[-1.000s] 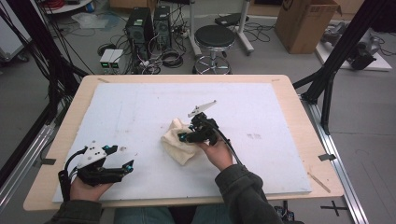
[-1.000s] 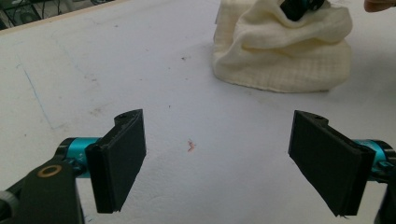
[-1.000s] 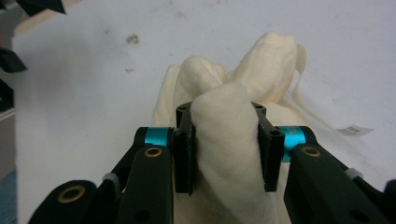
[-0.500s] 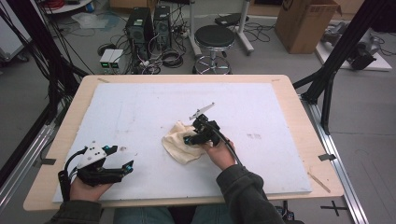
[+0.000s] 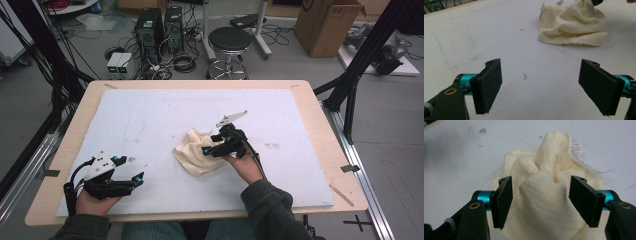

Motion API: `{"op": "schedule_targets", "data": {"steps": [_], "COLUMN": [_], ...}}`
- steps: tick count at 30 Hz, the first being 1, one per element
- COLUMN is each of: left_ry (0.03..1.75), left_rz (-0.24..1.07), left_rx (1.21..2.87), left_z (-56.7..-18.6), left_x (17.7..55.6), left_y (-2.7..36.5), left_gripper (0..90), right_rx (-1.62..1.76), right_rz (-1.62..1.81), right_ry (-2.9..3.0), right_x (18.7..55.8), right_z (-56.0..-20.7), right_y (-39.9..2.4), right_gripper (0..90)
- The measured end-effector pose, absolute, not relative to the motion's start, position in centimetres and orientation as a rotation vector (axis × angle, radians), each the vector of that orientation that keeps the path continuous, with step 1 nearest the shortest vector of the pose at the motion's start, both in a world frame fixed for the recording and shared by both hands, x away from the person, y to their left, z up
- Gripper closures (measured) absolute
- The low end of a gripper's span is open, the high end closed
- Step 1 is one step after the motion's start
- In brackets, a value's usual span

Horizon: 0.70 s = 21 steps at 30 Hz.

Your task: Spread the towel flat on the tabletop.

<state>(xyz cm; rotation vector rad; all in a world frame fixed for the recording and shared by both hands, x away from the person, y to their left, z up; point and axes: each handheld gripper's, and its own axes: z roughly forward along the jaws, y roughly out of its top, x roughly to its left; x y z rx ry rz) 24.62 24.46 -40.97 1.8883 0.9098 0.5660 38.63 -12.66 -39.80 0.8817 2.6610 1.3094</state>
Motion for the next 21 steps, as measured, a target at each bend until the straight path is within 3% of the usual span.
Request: {"op": "schedule_targets", "data": {"steps": [2,9,19,21], "left_ry": [0.909,0.906,0.901,0.904], "left_rz": [0.568,0.564,0.565,0.563], "left_rx": [1.894,1.891,1.889,1.889], "left_z": [-40.9,-41.0,-40.9,-41.0], "left_x": [24.6,24.7,24.7,24.7], "left_y": [24.4,24.2,24.3,24.3], "left_gripper": [19.3,19.4,19.4,19.4], "right_rx": [0.884,0.979,1.108,1.139], "right_rz": [1.341,1.241,1.089,1.073], "right_ry": [2.64,2.561,2.645,2.657], "right_x": [38.9,41.0,43.4,43.7], "right_z": [-39.1,-38.4,-41.6,-42.2], "right_y": [-13.5,-15.4,-14.3,-14.2], "right_gripper": [36.0,62.1,59.7,63.5]}}
